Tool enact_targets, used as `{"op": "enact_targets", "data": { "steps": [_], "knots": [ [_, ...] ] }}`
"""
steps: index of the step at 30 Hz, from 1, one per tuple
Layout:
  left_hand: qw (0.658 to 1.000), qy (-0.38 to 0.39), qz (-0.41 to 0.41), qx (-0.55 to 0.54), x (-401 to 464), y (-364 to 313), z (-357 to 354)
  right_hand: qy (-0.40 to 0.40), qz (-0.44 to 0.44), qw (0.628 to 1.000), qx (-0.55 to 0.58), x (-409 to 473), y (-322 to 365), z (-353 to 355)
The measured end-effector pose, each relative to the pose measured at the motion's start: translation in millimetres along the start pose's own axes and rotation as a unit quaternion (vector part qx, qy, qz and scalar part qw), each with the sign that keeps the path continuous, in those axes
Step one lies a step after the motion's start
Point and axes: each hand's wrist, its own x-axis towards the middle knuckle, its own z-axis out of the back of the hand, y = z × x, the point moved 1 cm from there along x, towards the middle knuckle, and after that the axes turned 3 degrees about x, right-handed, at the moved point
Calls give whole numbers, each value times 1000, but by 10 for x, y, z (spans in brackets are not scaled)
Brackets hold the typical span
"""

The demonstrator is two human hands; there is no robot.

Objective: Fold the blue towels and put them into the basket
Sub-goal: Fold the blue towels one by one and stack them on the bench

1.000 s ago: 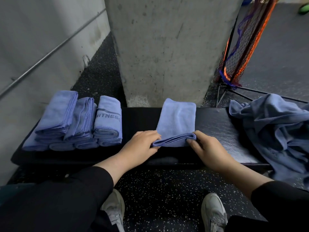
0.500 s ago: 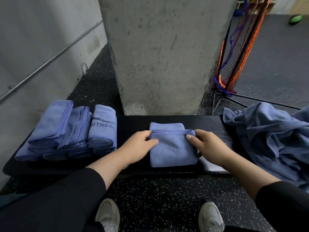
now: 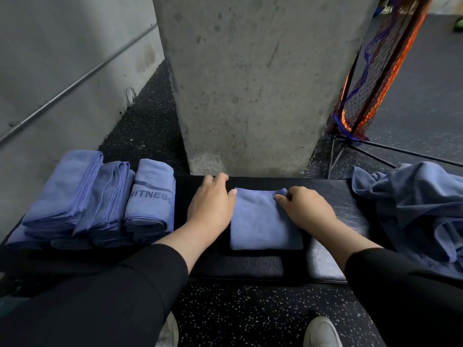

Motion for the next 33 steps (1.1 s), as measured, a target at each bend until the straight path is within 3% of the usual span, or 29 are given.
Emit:
{"op": "enact_targets", "data": {
  "steps": [3, 6, 7, 9, 11, 13, 18, 21, 23, 25, 29, 33],
  "knots": [
    [982, -6, -156, 103, -93, -51, -46, -82, 19, 996, -7, -41, -22, -27],
    [956, 102, -220, 168, -232, -14, -207, -189, 220, 957, 11, -132, 35, -11],
    [953, 124, -216, 174, -247, 16, -251, -176, 278, 944, 13, -173, 41, -31],
    [952, 140, -208, 177, -247, 66, -306, -74, 324, 943, 2, -264, -11, -126],
    [952, 152, -199, 177, -238, 112, -335, 56, 297, 953, -31, -355, -128, -225],
    [953, 163, -189, 174, -237, 155, -349, 98, 284, 952, -59, -369, -255, -282],
    [954, 159, -186, 175, -237, 191, -353, 63, 294, 953, -30, -374, -395, -190],
    [954, 87, -221, 180, -253, 219, -278, -18, 368, 929, 18, -445, -521, -100],
    [944, 45, -287, 156, -301, 256, -215, -2, 388, 921, 3, -490, -606, -87],
    [930, 61, -333, 143, -378, 309, -204, 21, 377, 926, -16, -524, -658, -115],
    [924, 79, -330, 174, -461, 372, -283, -25, 371, 928, 5, -571, -516, -84],
    [944, 41, -314, 92, -452, 325, -224, -10, 337, 941, -12, -604, -381, 67]
  ]
}}
